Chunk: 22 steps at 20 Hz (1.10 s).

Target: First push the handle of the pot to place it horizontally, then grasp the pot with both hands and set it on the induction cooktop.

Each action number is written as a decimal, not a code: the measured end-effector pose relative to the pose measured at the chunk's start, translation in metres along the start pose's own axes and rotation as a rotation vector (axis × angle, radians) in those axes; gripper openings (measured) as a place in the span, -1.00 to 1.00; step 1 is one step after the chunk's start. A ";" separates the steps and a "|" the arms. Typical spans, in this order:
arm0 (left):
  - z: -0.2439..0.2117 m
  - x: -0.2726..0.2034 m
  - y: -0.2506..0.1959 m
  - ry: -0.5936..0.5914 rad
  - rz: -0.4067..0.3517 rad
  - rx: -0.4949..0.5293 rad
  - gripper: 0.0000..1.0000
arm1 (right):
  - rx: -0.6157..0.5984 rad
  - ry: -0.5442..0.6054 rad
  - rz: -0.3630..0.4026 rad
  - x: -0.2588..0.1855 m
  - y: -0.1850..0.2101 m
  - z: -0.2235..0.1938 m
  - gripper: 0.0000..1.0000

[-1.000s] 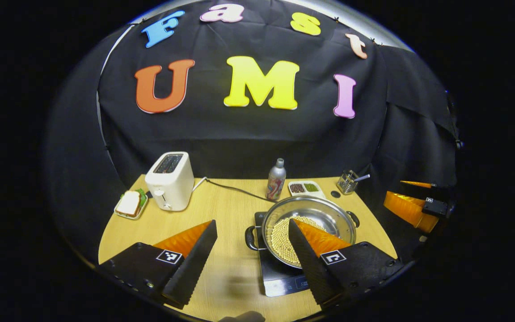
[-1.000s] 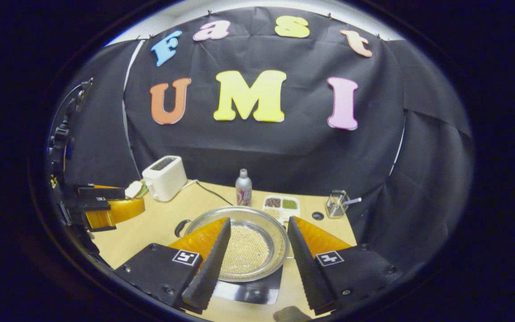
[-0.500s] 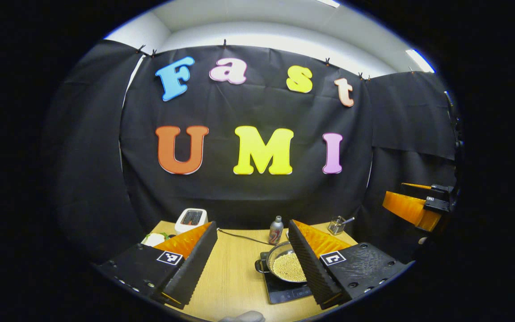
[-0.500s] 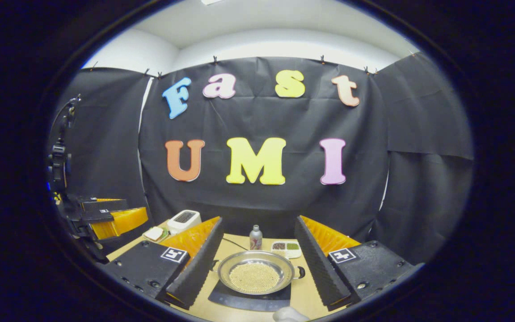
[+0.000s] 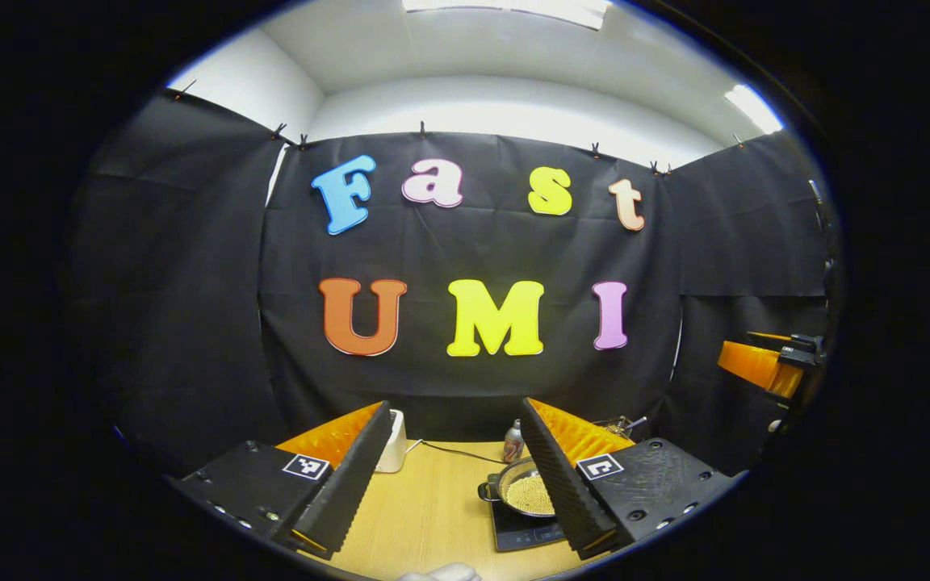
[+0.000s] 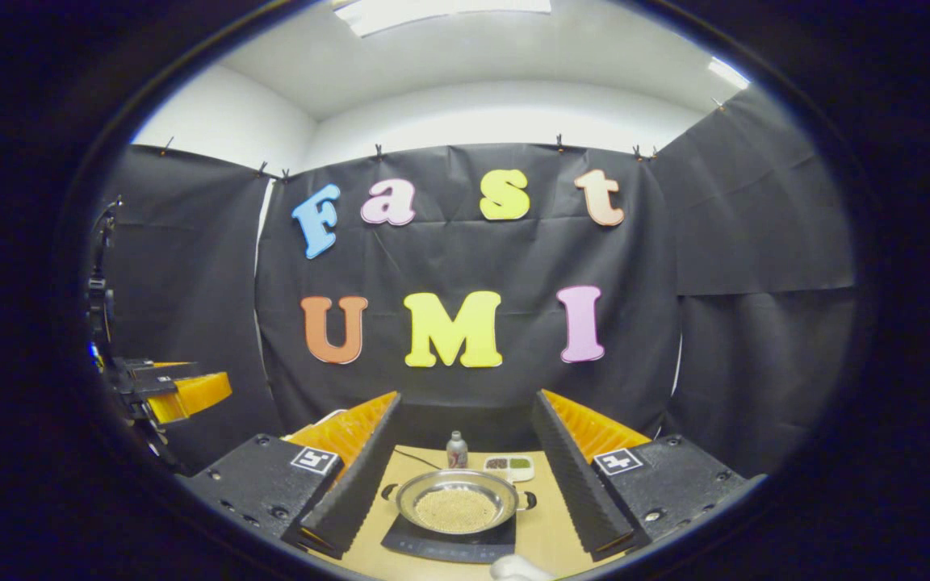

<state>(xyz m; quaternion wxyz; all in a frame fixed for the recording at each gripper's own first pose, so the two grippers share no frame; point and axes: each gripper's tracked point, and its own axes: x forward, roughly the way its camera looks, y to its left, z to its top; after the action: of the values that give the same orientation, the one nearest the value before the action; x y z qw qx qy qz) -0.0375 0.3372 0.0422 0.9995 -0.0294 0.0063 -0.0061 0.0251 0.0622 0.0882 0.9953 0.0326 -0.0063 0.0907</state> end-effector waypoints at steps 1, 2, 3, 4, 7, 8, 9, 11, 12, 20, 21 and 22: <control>0.000 -0.007 0.003 -0.007 0.024 0.004 0.91 | -0.004 0.003 -0.005 -0.004 -0.009 -0.001 0.99; 0.000 -0.013 0.005 -0.017 0.047 0.010 0.91 | -0.012 0.005 -0.011 -0.007 -0.019 -0.003 0.99; 0.001 -0.019 0.007 -0.030 0.073 0.012 0.91 | -0.013 0.004 -0.019 -0.011 -0.027 -0.004 1.00; -0.003 -0.028 0.006 -0.032 0.093 0.008 0.91 | -0.011 0.003 -0.023 -0.014 -0.035 -0.005 0.99; -0.008 -0.041 -0.008 -0.023 0.095 0.000 0.92 | 0.003 -0.002 -0.021 -0.021 -0.050 -0.007 0.99; -0.010 -0.047 -0.009 -0.021 0.105 -0.001 0.91 | 0.004 0.002 -0.020 -0.023 -0.055 -0.011 0.99; -0.011 -0.049 -0.014 -0.019 0.107 -0.004 0.91 | 0.004 0.003 -0.020 -0.025 -0.059 -0.013 0.99; -0.014 -0.050 -0.024 -0.009 0.105 -0.008 0.90 | 0.007 0.005 -0.016 -0.027 -0.065 -0.015 0.99; -0.016 -0.049 -0.030 -0.001 0.097 -0.010 0.91 | 0.004 0.009 -0.012 -0.028 -0.068 -0.018 0.99; -0.016 -0.053 -0.068 -0.004 0.073 0.010 0.91 | 0.016 0.019 -0.011 -0.039 -0.095 -0.025 0.99; -0.017 -0.055 -0.071 -0.005 0.076 0.011 0.91 | 0.013 0.020 -0.011 -0.041 -0.098 -0.025 0.99; -0.019 -0.056 -0.073 -0.002 0.079 0.011 0.91 | 0.013 0.021 -0.007 -0.041 -0.100 -0.027 0.99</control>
<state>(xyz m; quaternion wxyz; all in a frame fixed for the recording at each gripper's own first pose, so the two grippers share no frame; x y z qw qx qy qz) -0.0948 0.2637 0.0287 0.9991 -0.0235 0.0066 0.0334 0.0026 -0.0412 0.0540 0.9954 0.0380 0.0047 0.0875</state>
